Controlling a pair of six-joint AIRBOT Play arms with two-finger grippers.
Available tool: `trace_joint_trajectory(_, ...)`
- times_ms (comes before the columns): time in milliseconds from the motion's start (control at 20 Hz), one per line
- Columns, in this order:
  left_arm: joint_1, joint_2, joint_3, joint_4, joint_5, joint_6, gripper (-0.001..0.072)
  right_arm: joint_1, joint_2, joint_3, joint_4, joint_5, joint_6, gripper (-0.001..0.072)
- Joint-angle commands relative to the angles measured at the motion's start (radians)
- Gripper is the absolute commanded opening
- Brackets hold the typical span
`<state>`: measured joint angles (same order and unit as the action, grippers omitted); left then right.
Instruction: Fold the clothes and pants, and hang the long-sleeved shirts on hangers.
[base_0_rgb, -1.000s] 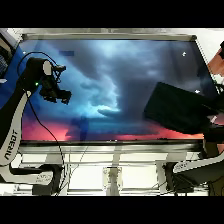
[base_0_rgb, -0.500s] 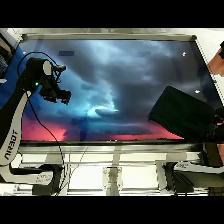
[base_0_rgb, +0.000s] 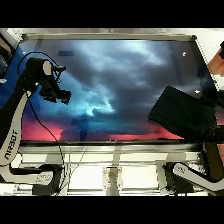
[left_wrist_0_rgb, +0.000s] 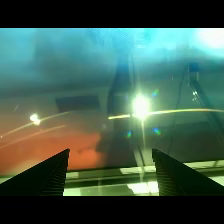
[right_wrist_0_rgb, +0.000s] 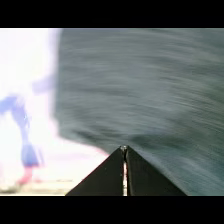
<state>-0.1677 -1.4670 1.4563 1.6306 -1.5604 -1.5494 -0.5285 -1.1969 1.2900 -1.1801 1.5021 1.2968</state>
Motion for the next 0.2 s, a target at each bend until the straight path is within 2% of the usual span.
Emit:
trace_joint_trajectory(0,0.001,0.000,0.000,0.000,0.000,0.000,0.0589,0.246,0.043,-0.001,0.046,-0.009,-0.032,0.0033)
trace_joint_trajectory(150,0.001,0.000,0.000,0.000,0.000,0.000,0.0589,0.475,0.040,-0.001,0.001,-0.063,-0.008,0.0033)
